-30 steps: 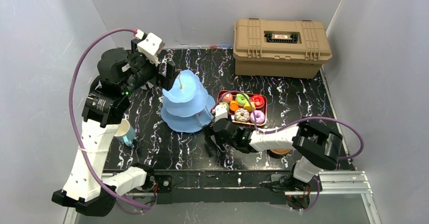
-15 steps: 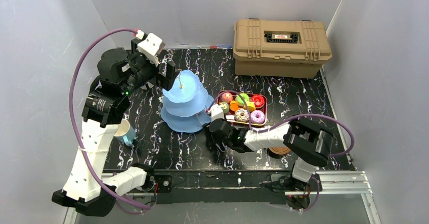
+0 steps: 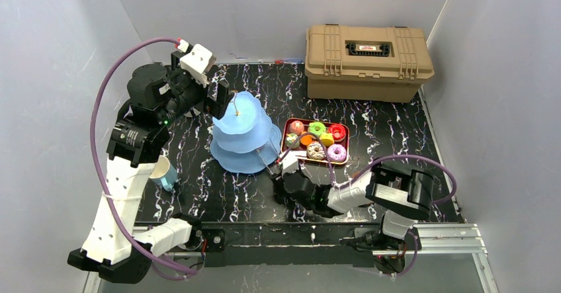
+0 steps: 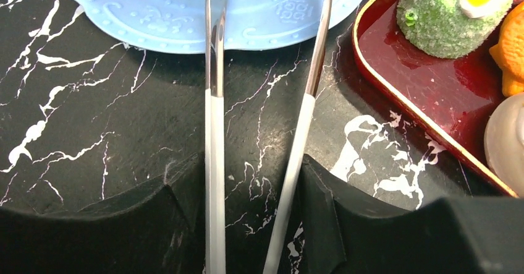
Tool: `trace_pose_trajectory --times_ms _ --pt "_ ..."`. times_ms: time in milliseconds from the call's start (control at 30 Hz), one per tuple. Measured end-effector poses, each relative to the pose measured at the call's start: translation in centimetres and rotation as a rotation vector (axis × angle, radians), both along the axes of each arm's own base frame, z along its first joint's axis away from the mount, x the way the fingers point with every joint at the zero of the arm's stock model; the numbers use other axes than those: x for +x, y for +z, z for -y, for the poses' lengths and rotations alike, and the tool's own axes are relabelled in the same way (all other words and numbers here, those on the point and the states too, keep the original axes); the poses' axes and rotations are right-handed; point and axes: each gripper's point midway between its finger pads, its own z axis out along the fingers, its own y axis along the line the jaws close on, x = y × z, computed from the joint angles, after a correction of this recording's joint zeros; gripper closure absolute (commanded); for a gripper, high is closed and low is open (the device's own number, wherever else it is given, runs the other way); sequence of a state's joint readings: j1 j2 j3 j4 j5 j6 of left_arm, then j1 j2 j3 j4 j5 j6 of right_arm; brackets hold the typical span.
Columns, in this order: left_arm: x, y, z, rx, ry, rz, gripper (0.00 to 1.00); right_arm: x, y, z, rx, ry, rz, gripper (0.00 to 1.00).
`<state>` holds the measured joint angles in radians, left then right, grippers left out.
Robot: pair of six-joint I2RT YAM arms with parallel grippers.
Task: Serve the afternoon tea
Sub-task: Pick up the clamp from the center of the board.
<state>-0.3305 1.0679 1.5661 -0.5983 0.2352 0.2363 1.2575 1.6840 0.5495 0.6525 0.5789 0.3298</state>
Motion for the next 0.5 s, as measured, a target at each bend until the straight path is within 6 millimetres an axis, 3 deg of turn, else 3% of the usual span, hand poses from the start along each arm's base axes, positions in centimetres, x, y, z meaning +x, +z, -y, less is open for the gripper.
trace_pose_trajectory --times_ms 167,300,500 --pt "-0.2 -0.1 -0.1 0.006 0.001 0.0 0.02 -0.7 -0.1 0.2 0.017 -0.002 0.063 0.48" --pt "-0.3 0.0 -0.2 0.008 0.002 0.003 0.02 -1.1 -0.1 0.1 0.027 -0.002 0.095 0.67" --pt "-0.4 0.1 -0.3 0.01 0.005 0.007 0.02 -1.6 0.1 0.2 -0.004 0.012 0.121 0.69"
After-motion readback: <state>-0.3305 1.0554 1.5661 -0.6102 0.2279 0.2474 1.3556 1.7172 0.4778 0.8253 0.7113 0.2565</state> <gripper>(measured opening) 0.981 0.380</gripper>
